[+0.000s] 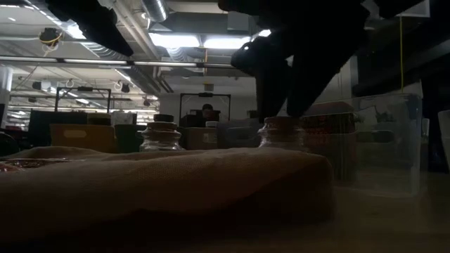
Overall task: Sort spices by type
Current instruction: Put the right brown seasoning bottle into the right transparent bin
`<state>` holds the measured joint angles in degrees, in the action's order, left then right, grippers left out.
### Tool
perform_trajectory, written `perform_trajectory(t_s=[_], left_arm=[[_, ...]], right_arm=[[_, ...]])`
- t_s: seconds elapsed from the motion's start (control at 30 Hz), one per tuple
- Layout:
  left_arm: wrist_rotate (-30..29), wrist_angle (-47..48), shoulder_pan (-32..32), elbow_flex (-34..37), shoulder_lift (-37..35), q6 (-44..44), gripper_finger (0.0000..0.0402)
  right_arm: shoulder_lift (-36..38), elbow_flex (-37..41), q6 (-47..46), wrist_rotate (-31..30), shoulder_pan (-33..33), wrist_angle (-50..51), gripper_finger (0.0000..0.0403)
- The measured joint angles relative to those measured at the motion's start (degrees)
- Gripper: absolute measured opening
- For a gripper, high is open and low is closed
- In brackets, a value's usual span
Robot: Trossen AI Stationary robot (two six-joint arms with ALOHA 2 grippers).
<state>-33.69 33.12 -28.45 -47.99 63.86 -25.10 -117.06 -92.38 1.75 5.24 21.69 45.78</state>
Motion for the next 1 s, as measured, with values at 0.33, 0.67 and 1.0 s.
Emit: perform_trajectory(t_s=[0.33,0.67,1.0], left_arm=[[0.0,-0.3,0.0,0.0,0.0,0.0,0.0255],[0.0,-0.9,0.0,0.0,0.0,0.5,0.0255],[0.0,-1.1,0.0,0.1,0.0,0.7,0.0255]], right_arm=[[-0.2,-1.0,0.0,-1.5,0.0,0.9,0.0186],[-0.4,-5.9,0.0,-4.8,0.0,4.3,0.0186],[-1.8,-5.9,0.0,-4.2,0.0,5.1,0.0186]])
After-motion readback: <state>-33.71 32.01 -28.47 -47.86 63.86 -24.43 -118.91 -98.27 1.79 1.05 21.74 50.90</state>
